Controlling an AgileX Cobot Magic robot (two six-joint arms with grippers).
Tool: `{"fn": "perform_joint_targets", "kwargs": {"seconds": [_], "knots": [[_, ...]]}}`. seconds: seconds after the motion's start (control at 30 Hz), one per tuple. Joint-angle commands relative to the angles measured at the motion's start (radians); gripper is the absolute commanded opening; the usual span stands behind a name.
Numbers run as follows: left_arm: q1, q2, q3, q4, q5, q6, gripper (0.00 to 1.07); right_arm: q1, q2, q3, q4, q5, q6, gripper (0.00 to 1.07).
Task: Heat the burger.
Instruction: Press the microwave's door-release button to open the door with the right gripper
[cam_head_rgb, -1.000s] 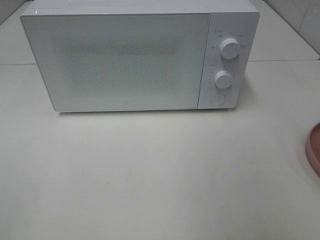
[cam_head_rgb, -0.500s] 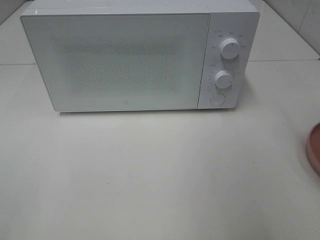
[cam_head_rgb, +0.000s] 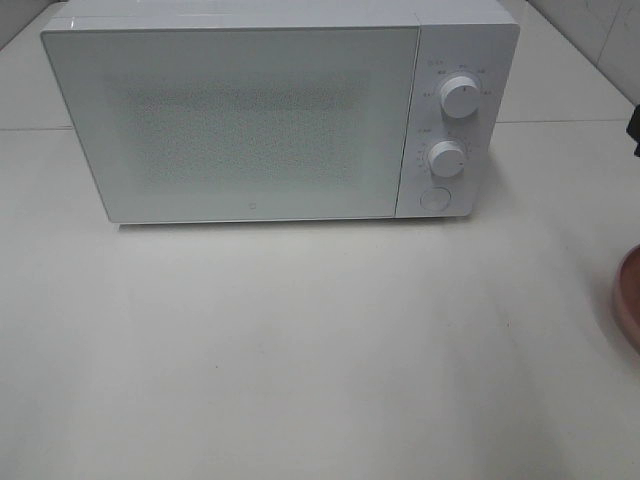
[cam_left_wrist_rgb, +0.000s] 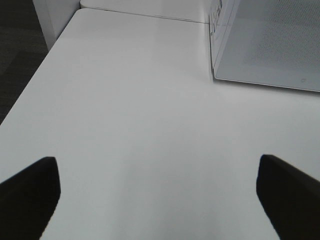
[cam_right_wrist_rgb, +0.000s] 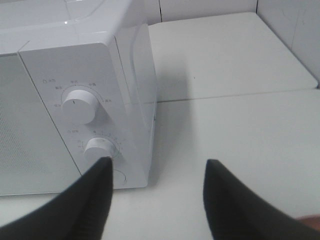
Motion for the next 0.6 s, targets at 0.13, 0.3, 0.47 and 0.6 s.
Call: {"fn": "perform_joint_targets", "kwargs": {"seconds": [0.13, 0.3, 0.47, 0.6], "knots": [[0.004, -0.011, 0.002, -0.003, -0.013, -0.002, 1.00, -0.004, 0.067, 0.009, -0.044, -0.025, 0.303, 0.17], [0.004, -0.011, 0.002, -0.003, -0.013, -0.002, 1.00, -0.002, 0.097, 0.009, -0.115, -0.028, 0.584, 0.00], [0.004, -0.011, 0.002, -0.003, -0.013, -0.002, 1.00, 0.062, 0.113, 0.009, -0.151, -0.081, 0.832, 0.00], [0.004, -0.011, 0.002, -0.003, -0.013, -0.002, 1.00, 0.094, 0.113, 0.009, -0.067, -0.103, 0.931, 0.00]]}}
